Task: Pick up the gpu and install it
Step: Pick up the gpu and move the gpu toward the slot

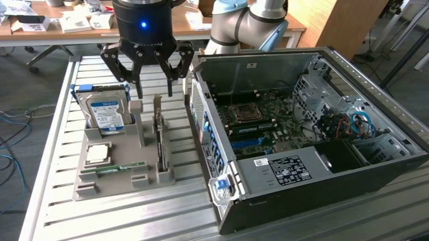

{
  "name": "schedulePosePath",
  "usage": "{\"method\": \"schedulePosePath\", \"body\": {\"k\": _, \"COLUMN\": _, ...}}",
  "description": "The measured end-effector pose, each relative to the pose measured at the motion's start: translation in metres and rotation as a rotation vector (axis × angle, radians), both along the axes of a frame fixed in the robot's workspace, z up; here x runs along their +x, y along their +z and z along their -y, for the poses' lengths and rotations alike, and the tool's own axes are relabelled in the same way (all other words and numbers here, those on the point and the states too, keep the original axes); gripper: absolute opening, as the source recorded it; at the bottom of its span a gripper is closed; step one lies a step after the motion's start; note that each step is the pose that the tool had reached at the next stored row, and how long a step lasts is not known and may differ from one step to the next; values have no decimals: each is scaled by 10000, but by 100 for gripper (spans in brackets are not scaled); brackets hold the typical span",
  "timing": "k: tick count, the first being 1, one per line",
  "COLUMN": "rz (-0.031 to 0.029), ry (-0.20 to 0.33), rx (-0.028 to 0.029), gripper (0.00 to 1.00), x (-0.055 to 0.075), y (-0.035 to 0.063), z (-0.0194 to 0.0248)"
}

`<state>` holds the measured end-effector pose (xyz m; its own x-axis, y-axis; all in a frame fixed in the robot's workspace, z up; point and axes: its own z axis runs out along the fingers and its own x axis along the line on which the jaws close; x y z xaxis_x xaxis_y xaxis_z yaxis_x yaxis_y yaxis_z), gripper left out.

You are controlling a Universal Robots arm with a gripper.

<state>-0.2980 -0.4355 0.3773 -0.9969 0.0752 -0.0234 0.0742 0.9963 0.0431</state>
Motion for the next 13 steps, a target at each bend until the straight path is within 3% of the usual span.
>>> {"method": "schedulePosePath", "body": {"k": 13, "rz": 0, "ry": 0, "rx": 0, "gripper": 59, "x": 0, "y": -101, "z": 0}}
